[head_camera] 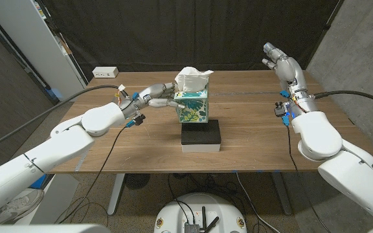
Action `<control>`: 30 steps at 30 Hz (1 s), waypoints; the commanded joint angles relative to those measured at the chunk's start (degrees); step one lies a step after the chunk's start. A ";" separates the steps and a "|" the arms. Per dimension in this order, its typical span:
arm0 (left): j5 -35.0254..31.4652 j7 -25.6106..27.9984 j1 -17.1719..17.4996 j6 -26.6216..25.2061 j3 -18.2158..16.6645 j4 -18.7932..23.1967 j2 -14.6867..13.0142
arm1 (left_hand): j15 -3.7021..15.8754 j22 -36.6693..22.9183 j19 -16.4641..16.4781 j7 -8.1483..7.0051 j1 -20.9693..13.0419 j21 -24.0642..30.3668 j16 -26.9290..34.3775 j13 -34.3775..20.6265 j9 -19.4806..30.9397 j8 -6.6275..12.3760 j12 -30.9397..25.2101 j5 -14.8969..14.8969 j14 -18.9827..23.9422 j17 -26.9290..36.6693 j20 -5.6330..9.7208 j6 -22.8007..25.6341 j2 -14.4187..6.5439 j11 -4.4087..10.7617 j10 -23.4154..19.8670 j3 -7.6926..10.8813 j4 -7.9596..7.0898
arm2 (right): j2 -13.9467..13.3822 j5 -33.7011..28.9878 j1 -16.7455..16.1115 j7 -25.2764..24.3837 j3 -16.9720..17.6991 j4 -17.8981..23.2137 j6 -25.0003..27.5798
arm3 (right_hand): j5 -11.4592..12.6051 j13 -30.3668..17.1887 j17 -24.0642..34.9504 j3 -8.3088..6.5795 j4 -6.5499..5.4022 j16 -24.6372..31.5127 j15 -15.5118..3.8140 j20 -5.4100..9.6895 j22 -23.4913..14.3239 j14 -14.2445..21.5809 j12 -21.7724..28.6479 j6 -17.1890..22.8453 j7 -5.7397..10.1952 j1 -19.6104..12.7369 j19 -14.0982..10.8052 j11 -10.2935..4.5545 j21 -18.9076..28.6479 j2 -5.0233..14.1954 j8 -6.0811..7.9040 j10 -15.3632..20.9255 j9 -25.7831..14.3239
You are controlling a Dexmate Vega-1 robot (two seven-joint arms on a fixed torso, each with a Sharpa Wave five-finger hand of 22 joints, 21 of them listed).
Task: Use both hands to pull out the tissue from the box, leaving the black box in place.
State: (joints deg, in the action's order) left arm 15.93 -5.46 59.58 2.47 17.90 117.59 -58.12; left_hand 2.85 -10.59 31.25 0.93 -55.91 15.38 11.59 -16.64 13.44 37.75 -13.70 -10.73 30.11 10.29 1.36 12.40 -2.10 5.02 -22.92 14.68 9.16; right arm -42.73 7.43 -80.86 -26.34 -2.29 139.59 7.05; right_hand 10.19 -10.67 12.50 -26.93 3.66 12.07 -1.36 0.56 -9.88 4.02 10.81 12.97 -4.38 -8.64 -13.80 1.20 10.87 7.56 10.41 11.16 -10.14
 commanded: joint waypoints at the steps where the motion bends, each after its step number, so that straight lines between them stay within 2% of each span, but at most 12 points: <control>1: -0.07 -0.74 -1.63 -0.22 1.20 -1.10 0.75 | 7.04 -0.11 0.06 0.00 0.09 -0.34 0.07 -0.29 0.26 0.60 0.27 -0.33 0.49 0.17 0.28 0.53 -0.54 -0.01 -0.30 0.27 0.06 | -3.07 -16.54 1.67 0.19 -2.42 1.91 6.19 | 0.07 -0.13 -0.08 -0.45 0.55 -0.02 -0.90 0.54 -0.01 0.27 0.24 0.44 0.74 -0.81 0.13 -0.79 -0.08 1.91 0.46 0.38 -0.10; 6: -0.30 -0.82 -2.20 -0.56 1.73 -1.22 1.03 | 7.07 -0.11 0.02 0.01 0.09 -0.40 0.05 -0.31 0.26 0.60 0.28 -0.32 0.52 0.16 0.37 0.47 -0.48 -0.05 -0.35 0.26 0.09 | -3.56 -22.07 1.92 0.56 -3.32 2.95 9.53 | 0.13 -0.12 -0.26 -0.80 0.91 0.05 -1.19 0.79 0.00 0.56 0.33 0.82 1.19 -1.33 -0.07 -1.14 0.05 2.05 0.59 0.67 -0.10; 8: -0.30 -0.91 -2.39 -0.73 1.91 -1.21 1.09 | 7.02 -0.11 0.02 -0.02 0.12 -0.41 0.05 -0.32 0.26 0.63 0.30 -0.32 0.52 0.16 0.35 0.52 -0.50 -0.04 -0.34 0.27 0.07 | -3.69 -25.24 1.97 -0.20 -4.11 3.02 10.49 | 0.20 -0.11 -0.47 -0.85 1.47 -0.04 -1.05 0.72 0.02 0.63 0.30 0.81 1.15 -1.70 -0.22 -1.06 0.12 1.43 0.55 0.66 -0.10; 13: -0.52 -0.87 -2.77 -1.17 2.29 -1.05 1.23 | 7.02 -0.11 0.05 -0.05 0.05 -0.44 0.03 -0.36 0.25 0.65 0.34 -0.33 0.48 0.17 0.34 0.48 -0.48 -0.12 -0.35 0.27 0.12 | -3.68 -29.57 1.53 -1.26 -4.38 1.95 8.70 | 0.29 -0.12 -0.80 -0.91 2.38 0.19 -1.74 1.27 0.05 1.62 0.59 1.66 1.59 -2.29 -0.94 -1.87 0.37 0.78 0.81 1.61 -0.11; 19: -0.59 -0.81 -3.01 -1.57 2.55 -0.78 1.32 | 7.03 -0.11 0.06 -0.02 -0.06 -0.48 0.07 -0.39 0.25 0.68 0.39 -0.33 0.55 0.19 0.33 0.47 -0.48 -0.11 -0.35 0.28 0.18 | -2.97 -33.04 0.96 -1.11 -4.24 1.21 8.29 | 0.36 -0.13 -0.83 -1.05 2.50 0.38 -1.93 1.36 0.05 2.13 0.73 2.22 1.71 -2.48 -1.43 -1.74 0.52 1.13 0.94 2.19 -0.12; 25: -0.68 -0.71 -3.08 -2.07 2.73 -0.42 1.25 | 7.01 -0.11 0.04 -0.02 0.01 -0.54 0.06 -0.42 0.24 0.70 0.46 -0.33 0.54 0.20 0.30 0.41 -0.52 -0.04 -0.29 0.27 0.12 | -2.41 -38.84 0.99 -1.42 -5.46 0.73 10.39 | 0.36 -0.14 -0.81 -0.98 2.49 0.49 -2.25 1.33 0.06 2.39 0.81 2.70 1.87 -2.41 -1.64 -1.98 0.56 1.18 1.04 2.61 -0.13; 30: -0.70 -0.61 -3.02 -2.63 2.77 0.08 1.07 | 6.98 -0.11 0.02 0.02 -0.03 -0.59 0.03 -0.45 0.24 0.72 0.50 -0.33 0.47 0.22 0.31 0.38 -0.55 -0.09 -0.29 0.29 0.13 | -1.87 -40.48 0.81 -1.20 -5.55 0.14 10.08 | 0.51 -0.15 -0.82 -1.34 2.47 0.53 -2.55 1.66 0.06 2.52 0.78 2.97 2.05 -2.69 -1.80 -2.23 0.57 1.91 1.06 2.76 -0.14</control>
State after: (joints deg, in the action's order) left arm 15.36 -6.24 56.73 0.81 20.34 116.94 -56.96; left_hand 2.86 -10.59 31.19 0.91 -55.92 14.82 11.58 -16.91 13.47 38.15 -13.25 -10.62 30.08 10.25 1.42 12.38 -2.10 5.00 -22.91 14.66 9.18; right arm -45.54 -26.33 -79.73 -27.37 -6.89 140.79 16.28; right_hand 10.41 -10.68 11.71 -27.97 5.79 12.34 -2.05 2.08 -9.88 5.99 11.26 15.30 -2.33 -10.67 -15.03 -1.03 10.87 8.09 11.30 13.43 -10.14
